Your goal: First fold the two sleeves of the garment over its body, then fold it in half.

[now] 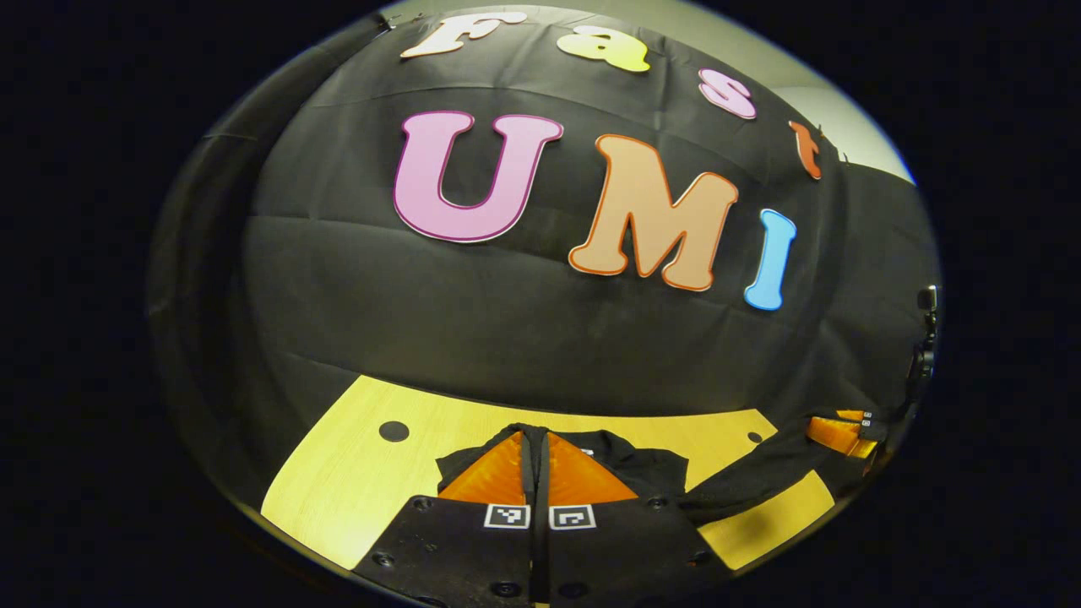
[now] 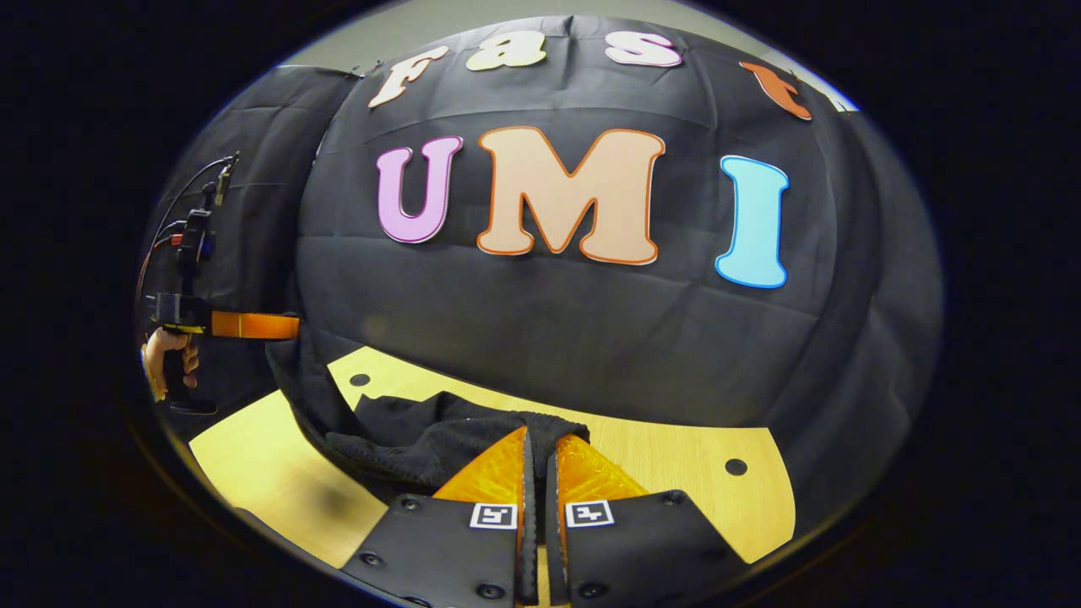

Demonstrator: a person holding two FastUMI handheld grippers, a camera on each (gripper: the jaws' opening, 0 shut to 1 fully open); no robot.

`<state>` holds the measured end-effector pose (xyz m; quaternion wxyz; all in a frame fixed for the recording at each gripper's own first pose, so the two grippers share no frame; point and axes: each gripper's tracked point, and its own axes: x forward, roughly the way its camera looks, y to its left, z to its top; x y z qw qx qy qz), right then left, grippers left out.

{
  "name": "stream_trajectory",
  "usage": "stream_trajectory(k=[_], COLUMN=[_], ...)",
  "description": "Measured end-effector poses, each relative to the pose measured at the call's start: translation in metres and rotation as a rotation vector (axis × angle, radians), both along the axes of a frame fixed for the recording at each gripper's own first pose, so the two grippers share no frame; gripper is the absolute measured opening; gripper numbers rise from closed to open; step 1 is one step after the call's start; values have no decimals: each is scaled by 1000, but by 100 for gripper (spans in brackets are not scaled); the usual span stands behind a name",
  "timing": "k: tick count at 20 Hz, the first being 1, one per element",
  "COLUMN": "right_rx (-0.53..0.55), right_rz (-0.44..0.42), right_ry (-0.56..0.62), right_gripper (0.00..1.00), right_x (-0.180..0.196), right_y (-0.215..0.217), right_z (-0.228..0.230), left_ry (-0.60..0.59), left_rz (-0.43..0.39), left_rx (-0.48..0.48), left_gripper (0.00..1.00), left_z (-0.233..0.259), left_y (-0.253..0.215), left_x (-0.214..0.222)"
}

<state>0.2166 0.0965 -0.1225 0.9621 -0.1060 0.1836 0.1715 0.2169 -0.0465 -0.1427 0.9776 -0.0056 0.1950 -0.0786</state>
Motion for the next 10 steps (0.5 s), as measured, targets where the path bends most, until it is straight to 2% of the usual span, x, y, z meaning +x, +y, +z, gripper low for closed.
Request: stream_trajectory(k=[4, 10], right_rx=[-3, 2], right_rz=[4, -1], right_ry=[33, 103], right_gripper=[7, 6], right_x=[48, 108], right_y=[4, 16], right_z=[-24, -76], left_ry=[27, 84], left_rz=[66, 124], left_rx=[21, 85], left_gripper=[0, 0], left_z=[-29, -90], left_y=[13, 29], left_x=[39, 82])
